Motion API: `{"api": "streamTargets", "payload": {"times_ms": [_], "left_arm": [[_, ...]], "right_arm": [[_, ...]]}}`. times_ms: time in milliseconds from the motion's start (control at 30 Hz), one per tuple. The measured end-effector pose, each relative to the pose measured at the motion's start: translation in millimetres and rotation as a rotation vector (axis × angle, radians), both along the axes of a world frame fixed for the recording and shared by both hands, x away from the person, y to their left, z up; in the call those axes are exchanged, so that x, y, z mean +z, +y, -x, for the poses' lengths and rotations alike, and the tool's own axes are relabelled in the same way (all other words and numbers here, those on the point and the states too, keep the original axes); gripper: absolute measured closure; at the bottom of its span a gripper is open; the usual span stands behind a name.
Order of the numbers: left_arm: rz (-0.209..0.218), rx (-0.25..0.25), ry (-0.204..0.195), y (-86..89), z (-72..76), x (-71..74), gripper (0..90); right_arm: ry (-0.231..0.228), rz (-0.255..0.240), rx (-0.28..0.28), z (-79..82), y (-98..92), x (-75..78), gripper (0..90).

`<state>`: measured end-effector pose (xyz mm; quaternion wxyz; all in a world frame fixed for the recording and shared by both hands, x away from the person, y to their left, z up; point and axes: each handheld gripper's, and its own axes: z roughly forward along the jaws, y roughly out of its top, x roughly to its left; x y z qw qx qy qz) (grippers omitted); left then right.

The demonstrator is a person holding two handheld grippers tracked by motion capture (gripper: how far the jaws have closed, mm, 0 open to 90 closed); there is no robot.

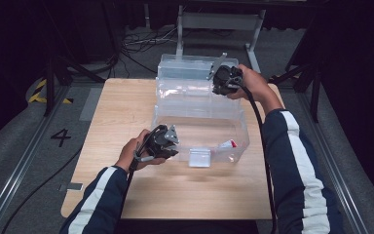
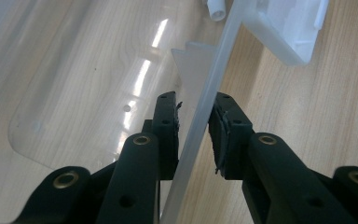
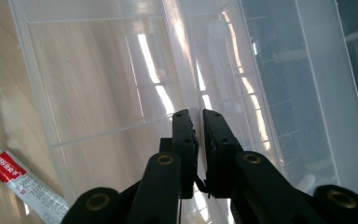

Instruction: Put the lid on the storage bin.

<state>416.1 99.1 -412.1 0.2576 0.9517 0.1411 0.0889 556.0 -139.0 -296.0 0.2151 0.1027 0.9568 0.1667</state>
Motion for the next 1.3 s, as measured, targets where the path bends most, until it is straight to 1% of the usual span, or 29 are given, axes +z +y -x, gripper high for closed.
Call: {"api": "streamTargets", "payload": {"times_ms": [33,100,200,267,367,433,467,567,667,833,1000,1133,1233,1300], "left_arm": [[0.002,0.002,0.001,0.1,-0.1,-0.1,73.0],[0.003,0.007,0.01,0.1,-0.2,0.0,72.5],[0.003,0.017,0.013,-0.4,0.5,-0.3,72.0],[0.005,0.017,0.015,-0.4,0.4,-0.4,71.9],[0.006,0.024,0.02,-0.6,0.5,-0.5,71.4],[0.007,0.026,0.018,-0.7,0.7,-0.6,71.2],[0.009,0.028,0.018,-0.9,0.8,-0.8,71.0],[0.009,0.03,0.018,-1.0,1.0,-0.9,70.6],[0.011,0.034,0.015,-1.2,1.4,-1.1,70.0],[0.012,0.037,0.014,-1.5,1.6,-1.3,69.6],[0.012,0.041,0.019,-1.7,1.6,-1.2,69.4],[0.012,0.041,0.02,-1.7,1.6,-1.2,69.4],[0.011,0.041,0.02,-1.6,1.6,-1.2,69.3],[0.011,0.042,0.022,-1.6,1.5,-1.2,69.3]], "right_arm": [[-0.006,0.001,0.005,1.8,-0.5,0.0,85.4],[-0.005,0.005,0.0,3.5,-0.7,0.2,85.4],[-0.035,0.019,0.002,8.4,-0.5,-1.3,85.5],[-0.035,0.019,0.004,9.3,-1.0,-1.1,85.5],[-0.051,0.025,0.016,12.7,-0.8,-1.4,85.9],[-0.052,0.024,0.015,13.4,-0.8,-1.4,86.0],[-0.055,0.033,0.028,15.2,0.0,-0.3,86.3],[-0.053,0.036,0.033,18.7,1.2,1.2,86.6],[-0.058,0.034,0.041,20.8,1.1,1.7,86.7],[-0.08,0.022,0.058,28.7,0.5,1.9,87.3],[-0.096,0.025,0.073,36.5,0.3,3.1,87.2],[-0.105,0.029,0.071,42.1,1.5,3.4,87.1],[-0.101,0.013,0.065,44.5,-0.8,3.5,87.0],[-0.103,0.001,0.072,47.0,-1.7,3.5,87.1]]}}
